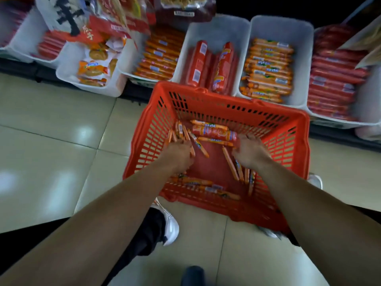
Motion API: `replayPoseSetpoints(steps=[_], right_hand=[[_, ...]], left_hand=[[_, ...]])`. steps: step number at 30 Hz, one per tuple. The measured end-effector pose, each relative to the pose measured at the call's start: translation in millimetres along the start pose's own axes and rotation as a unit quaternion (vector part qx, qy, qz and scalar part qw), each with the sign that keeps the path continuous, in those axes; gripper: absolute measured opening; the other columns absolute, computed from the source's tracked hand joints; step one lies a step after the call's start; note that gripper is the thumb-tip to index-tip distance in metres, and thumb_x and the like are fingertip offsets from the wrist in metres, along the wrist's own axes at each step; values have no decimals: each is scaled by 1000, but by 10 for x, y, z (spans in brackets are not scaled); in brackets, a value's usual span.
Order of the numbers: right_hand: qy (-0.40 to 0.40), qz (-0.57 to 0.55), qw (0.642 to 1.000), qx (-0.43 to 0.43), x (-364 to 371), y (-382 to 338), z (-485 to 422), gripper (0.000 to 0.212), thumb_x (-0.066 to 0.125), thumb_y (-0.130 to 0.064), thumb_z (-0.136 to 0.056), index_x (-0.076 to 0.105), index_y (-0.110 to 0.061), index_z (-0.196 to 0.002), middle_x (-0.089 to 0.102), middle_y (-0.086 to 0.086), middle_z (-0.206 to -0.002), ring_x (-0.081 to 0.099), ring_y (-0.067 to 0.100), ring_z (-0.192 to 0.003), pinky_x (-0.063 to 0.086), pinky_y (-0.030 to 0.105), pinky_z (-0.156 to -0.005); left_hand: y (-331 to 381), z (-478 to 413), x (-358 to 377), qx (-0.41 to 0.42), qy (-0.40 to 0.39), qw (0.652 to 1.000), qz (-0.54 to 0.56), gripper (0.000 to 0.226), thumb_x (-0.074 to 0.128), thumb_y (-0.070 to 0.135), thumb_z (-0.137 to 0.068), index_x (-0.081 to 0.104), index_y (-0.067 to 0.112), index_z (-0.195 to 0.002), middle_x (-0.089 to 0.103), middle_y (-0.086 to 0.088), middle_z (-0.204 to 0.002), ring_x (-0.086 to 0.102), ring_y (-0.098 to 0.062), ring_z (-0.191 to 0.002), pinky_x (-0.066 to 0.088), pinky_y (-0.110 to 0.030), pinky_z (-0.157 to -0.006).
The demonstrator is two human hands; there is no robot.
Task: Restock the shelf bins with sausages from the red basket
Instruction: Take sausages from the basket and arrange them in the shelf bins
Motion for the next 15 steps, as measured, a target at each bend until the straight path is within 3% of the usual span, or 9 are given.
replayPoseSetpoints(steps=[6, 10, 13, 15], right_hand=[[-13, 33, 999, -32, 351, -63, -520, 77, 58, -44, -90, 25, -18, -155, 29, 7, -157, 31, 34, -140, 36, 48, -111], [-5, 19, 1000, -21, 511, -124, -746, 84, 62, -44, -87, 21, -13, -153, 30, 11, -153, 31, 34, -140, 32, 47, -108], [28, 29, 999, -16, 600, -136, -781, 85, 62, -47, -87, 21, -12, -152, 32, 13, -146, 34, 36, -133, 35, 50, -104], [3, 49, 999, -3, 681, -101, -770, 79, 60, -51, -87, 30, -11, -148, 32, 16, -145, 32, 38, -134, 35, 52, -104]], left_hand=[[-239, -390, 166, -77, 55, 995, 23, 67, 63, 40, -89, 38, 17, -146, 37, -14, -149, 33, -39, -137, 37, -51, -110], [-410, -471, 213, -132, 122, 978, 110, 62, 60, 26, -90, 37, 9, -145, 34, -19, -148, 36, -40, -135, 33, -47, -113], [-515, -444, 331, -155, 91, 968, 173, 66, 62, 26, -91, 33, 8, -147, 31, -18, -149, 44, -39, -131, 40, -44, -107], [-531, -381, 407, -133, 72, 975, 164, 66, 63, 28, -92, 34, 7, -147, 29, -17, -151, 49, -40, -126, 44, -45, -103]])
Point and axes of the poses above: each hand's wrist, its own z-axis away from the middle knuckle, its own x-axis out of the palm, y = z × x, the point moved 3 cm from there along -z, towards the middle knuckle
